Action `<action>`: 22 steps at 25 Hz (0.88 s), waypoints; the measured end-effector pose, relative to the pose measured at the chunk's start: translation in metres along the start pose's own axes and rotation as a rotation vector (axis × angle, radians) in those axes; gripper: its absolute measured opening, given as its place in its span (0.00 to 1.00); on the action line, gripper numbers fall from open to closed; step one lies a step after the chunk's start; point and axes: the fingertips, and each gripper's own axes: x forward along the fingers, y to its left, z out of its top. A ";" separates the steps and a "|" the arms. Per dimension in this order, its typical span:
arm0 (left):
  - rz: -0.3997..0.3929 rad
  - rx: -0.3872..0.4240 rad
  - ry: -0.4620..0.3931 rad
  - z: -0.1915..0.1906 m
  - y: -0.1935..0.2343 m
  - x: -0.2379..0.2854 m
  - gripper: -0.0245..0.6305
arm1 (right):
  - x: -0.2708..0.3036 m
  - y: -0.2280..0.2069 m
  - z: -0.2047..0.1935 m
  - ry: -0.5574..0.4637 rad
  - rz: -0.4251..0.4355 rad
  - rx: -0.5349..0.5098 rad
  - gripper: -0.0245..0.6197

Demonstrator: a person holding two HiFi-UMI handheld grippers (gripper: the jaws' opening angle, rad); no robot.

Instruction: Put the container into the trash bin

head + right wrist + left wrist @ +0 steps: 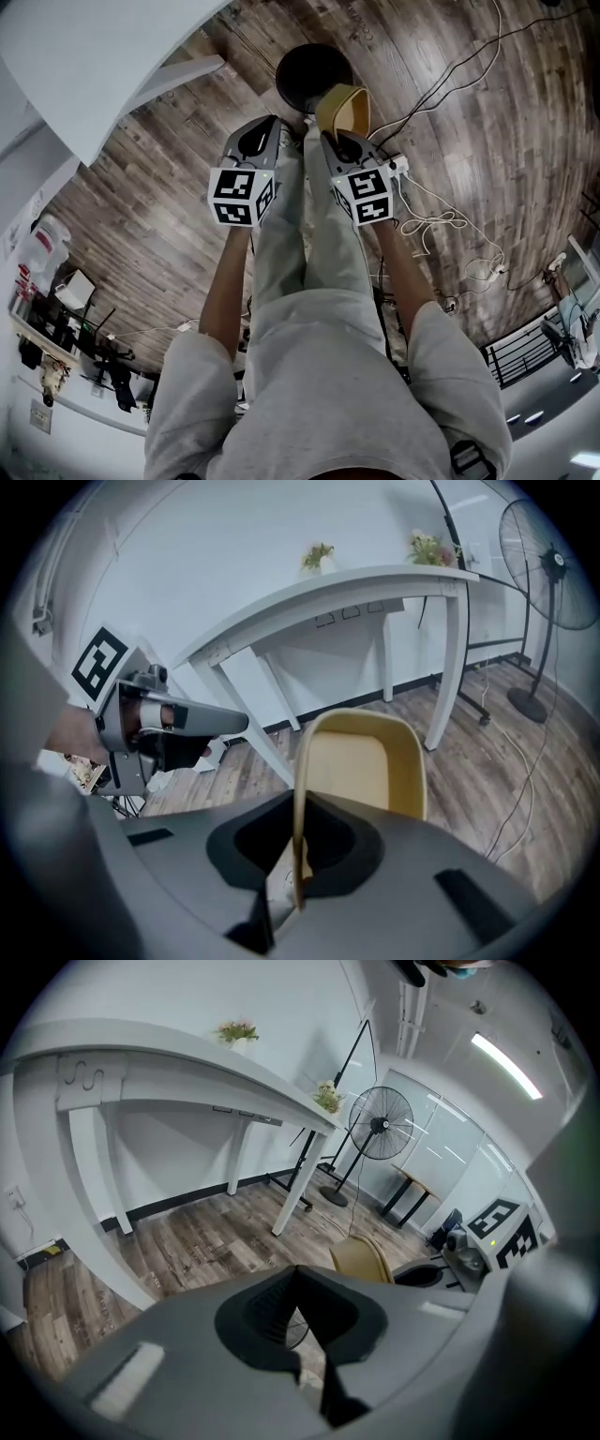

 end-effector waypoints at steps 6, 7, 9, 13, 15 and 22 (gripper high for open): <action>-0.011 0.005 0.011 -0.018 0.008 0.021 0.05 | 0.023 -0.006 -0.017 0.005 0.008 0.001 0.09; -0.013 0.006 0.013 -0.021 0.009 0.024 0.05 | 0.026 -0.007 -0.020 0.005 0.010 0.000 0.09; -0.018 0.011 0.016 -0.027 0.012 0.031 0.05 | 0.033 -0.012 -0.024 0.002 0.011 0.005 0.09; -0.018 0.014 0.023 -0.039 0.019 0.048 0.05 | 0.048 -0.025 -0.032 -0.009 0.008 0.019 0.09; -0.017 0.013 0.025 -0.044 0.022 0.055 0.05 | 0.055 -0.029 -0.037 -0.010 0.010 0.013 0.09; -0.024 0.024 0.034 -0.058 0.031 0.078 0.05 | 0.083 -0.043 -0.052 -0.018 0.012 0.020 0.08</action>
